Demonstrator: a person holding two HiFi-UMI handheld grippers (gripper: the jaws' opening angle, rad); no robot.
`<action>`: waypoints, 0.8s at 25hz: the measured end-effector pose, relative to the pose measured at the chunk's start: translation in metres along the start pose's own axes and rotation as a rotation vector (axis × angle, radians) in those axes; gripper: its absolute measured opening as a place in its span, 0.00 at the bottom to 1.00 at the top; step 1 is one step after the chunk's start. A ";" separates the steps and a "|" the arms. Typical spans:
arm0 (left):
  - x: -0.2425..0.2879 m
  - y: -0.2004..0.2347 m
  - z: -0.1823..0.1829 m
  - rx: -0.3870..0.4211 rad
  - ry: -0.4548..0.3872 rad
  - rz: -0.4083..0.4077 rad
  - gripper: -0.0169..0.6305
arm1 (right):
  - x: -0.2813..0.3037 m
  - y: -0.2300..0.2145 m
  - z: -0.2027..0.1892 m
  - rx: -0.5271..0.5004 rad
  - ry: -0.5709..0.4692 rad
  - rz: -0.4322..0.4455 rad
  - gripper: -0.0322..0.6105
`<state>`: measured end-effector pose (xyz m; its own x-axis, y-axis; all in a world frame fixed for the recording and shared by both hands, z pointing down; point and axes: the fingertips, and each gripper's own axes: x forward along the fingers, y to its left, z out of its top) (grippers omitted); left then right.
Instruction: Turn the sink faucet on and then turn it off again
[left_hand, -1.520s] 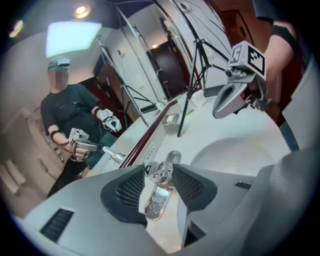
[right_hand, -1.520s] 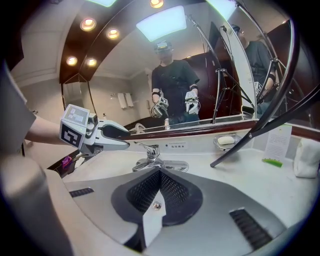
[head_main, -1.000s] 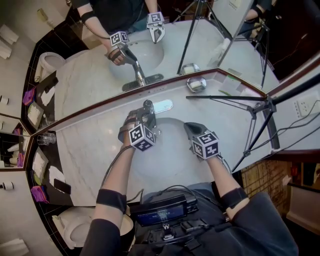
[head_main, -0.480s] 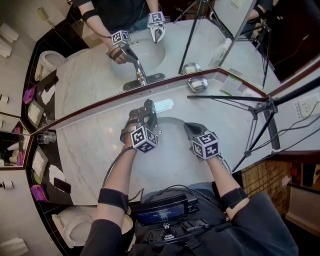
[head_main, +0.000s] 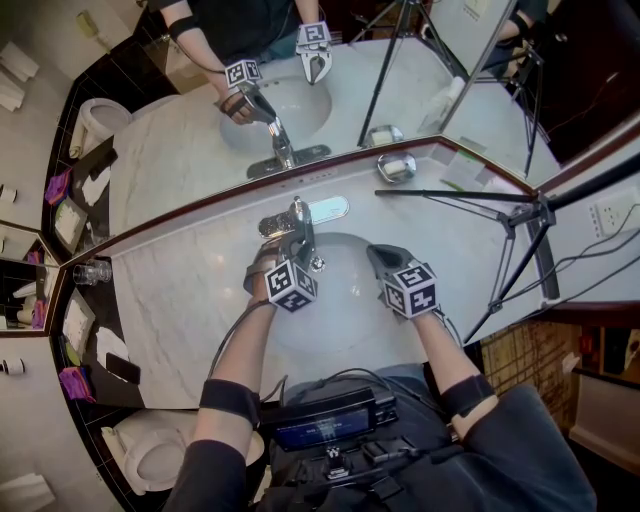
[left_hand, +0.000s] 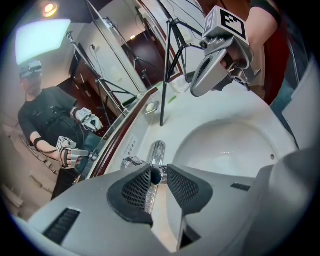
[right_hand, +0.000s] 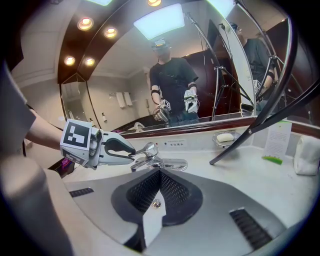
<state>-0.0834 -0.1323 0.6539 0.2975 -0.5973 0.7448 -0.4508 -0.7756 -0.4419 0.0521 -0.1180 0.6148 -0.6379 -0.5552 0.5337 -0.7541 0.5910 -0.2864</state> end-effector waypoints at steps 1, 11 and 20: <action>0.000 0.000 0.000 0.003 0.000 0.001 0.18 | 0.000 0.000 0.000 0.000 0.000 0.000 0.08; 0.001 0.000 0.001 0.008 0.003 0.021 0.18 | 0.000 -0.002 -0.001 0.000 -0.001 -0.001 0.08; -0.016 0.004 0.002 -0.056 -0.029 0.070 0.19 | -0.005 0.000 0.007 -0.014 -0.019 -0.002 0.08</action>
<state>-0.0886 -0.1259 0.6391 0.2877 -0.6563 0.6975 -0.5179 -0.7193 -0.4631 0.0542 -0.1191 0.6064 -0.6396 -0.5671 0.5189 -0.7530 0.5981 -0.2745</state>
